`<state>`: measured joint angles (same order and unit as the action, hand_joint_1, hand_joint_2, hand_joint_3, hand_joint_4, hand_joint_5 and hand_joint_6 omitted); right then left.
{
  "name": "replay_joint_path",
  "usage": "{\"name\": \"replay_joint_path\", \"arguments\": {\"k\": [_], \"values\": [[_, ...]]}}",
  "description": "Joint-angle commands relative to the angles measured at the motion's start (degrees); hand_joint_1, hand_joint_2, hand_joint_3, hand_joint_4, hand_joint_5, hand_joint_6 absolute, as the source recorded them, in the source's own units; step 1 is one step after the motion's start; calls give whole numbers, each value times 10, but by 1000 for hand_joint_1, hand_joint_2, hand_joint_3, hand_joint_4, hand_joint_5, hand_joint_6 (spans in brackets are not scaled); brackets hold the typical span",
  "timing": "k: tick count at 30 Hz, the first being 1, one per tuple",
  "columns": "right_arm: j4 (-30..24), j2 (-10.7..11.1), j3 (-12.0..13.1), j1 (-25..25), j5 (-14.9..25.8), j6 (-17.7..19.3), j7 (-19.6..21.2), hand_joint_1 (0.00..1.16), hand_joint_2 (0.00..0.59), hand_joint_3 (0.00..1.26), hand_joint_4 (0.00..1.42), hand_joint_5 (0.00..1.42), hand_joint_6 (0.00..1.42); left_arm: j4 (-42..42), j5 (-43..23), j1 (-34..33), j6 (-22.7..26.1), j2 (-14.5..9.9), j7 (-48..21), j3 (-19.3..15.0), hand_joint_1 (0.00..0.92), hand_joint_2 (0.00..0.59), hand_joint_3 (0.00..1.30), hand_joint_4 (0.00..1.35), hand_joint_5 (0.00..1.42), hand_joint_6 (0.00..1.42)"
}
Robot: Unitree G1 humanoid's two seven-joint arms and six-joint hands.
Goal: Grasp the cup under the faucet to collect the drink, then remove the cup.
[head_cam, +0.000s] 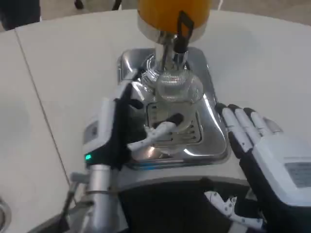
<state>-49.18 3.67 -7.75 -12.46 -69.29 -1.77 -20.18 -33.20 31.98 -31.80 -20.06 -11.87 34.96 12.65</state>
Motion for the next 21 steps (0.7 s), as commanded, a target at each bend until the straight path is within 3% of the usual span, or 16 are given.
{"name": "replay_joint_path", "arguments": {"k": [1,5,6,9,12,17,21], "values": [[-5,-39,13,14,27,-38,17,576,384,0,0,0,49,90,24,51,24,-39,-15,-14,469,64,160,107,425,448],[26,-36,21,68,55,-44,25,572,383,0,0,0,56,231,31,136,60,-103,-53,-72,470,66,135,65,355,337],[38,-49,22,92,78,-60,23,571,382,0,0,0,58,253,27,155,69,-113,-63,-86,470,67,128,47,333,319],[60,-84,23,147,122,-104,22,568,382,0,0,0,60,315,39,206,93,-126,-84,-109,454,65,58,2,251,246],[75,-97,29,197,154,-143,23,565,381,0,0,0,62,386,66,270,106,-148,-115,-118,355,96,1,0,159,154],[105,-95,28,292,206,-202,23,567,384,0,0,0,56,515,121,408,109,-182,-179,-135,201,121,0,0,63,70],[128,-96,24,337,250,-222,40,567,386,0,0,0,52,581,182,477,119,-177,-205,-136,157,120,0,0,0,19]]}}
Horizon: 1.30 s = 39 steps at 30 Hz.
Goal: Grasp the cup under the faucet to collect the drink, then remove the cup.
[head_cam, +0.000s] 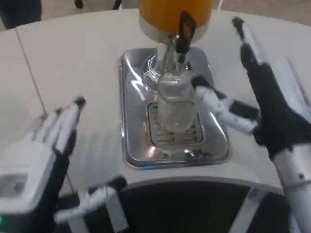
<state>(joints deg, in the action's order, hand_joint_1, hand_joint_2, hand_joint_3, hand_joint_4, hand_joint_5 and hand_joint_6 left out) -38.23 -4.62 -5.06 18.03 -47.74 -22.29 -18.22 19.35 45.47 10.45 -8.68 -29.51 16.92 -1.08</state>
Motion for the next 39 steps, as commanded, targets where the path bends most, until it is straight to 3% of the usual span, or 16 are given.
{"name": "replay_joint_path", "arguments": {"k": [1,2,5,12,16,24,30,32,34,39], "values": [[23,-15,-7,47,39,-23,22,568,386,0,0,0,51,64,55,64,8,4,-29,2,156,119,0,0,0,17],[25,-16,-10,57,42,-30,23,568,386,0,0,0,50,70,60,72,11,10,-33,4,142,118,0,0,0,13],[30,-44,-8,80,77,-58,40,568,387,0,0,0,45,79,66,86,14,24,-38,8,137,119,0,0,1,12],[30,-26,-32,79,119,-63,70,569,387,0,0,0,36,84,78,85,7,40,-41,10,135,119,0,0,0,11],[44,-21,-21,87,159,-61,75,568,386,0,0,0,34,85,70,86,8,41,-51,9,134,119,0,0,0,2],[66,8,-23,121,209,-67,66,542,376,0,0,0,33,85,64,93,8,48,-61,-2,124,122,0,0,0,0],[41,43,-49,122,216,-86,36,533,377,0,0,0,23,84,64,101,2,54,-53,-8,119,122,0,0,0,17],[39,40,-55,120,234,-108,22,530,375,0,0,0,20,82,63,104,0,56,-50,-10,118,121,0,0,0,19],[28,42,-73,116,224,-123,25,522,370,0,0,0,7,80,60,106,-4,58,-47,-11,118,122,0,0,0,20],[20,77,-102,145,206,-154,-2,491,362,0,0,0,1,76,57,107,-10,61,-44,-12,116,123,0,0,0,21]]}}
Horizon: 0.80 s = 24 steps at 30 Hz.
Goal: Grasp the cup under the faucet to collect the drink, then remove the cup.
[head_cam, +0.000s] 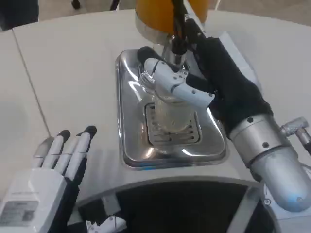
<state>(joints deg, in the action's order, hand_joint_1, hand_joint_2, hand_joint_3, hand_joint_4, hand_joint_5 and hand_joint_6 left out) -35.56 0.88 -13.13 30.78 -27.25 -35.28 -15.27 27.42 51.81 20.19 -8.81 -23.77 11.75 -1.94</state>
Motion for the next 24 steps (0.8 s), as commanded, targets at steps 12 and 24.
{"name": "replay_joint_path", "arguments": {"k": [12,24], "values": [[2,126,-103,78,-73,-76,-95,381,383,0,0,0,0,-23,-24,6,-17,14,18,-4,0,114,0,0,0,26],[26,150,-176,143,-188,-86,-174,355,390,15,0,0,0,-42,-22,-12,-18,16,15,6,32,108,0,0,0,26]]}}
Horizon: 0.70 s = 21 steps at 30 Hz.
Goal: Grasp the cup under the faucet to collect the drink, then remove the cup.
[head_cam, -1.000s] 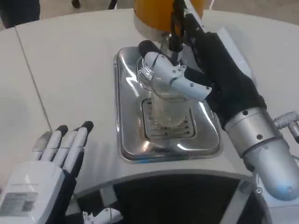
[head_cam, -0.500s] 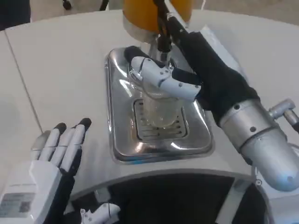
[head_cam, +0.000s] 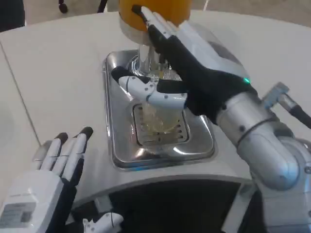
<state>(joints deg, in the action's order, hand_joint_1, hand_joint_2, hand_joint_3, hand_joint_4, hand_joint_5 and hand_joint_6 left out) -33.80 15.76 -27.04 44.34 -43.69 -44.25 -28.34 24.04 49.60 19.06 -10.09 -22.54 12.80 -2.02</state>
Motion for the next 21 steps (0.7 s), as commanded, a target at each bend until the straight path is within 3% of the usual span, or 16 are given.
{"name": "replay_joint_path", "arguments": {"k": [1,5,9,21], "values": [[7,0,-39,10,-35,4,-50,354,390,15,0,0,0,-10,1,-4,-3,5,4,8,48,106,0,0,0,26],[3,10,-70,15,-111,36,-78,395,374,14,0,0,0,-15,26,-19,10,7,7,14,99,108,0,0,0,26],[1,-13,-59,4,-130,29,-110,409,372,14,0,0,0,-35,41,-62,35,15,-2,24,137,92,0,0,0,12],[9,-37,-26,-19,-161,70,-135,442,380,17,0,0,0,-65,21,-135,64,42,-1,56,160,87,0,0,0,10]]}}
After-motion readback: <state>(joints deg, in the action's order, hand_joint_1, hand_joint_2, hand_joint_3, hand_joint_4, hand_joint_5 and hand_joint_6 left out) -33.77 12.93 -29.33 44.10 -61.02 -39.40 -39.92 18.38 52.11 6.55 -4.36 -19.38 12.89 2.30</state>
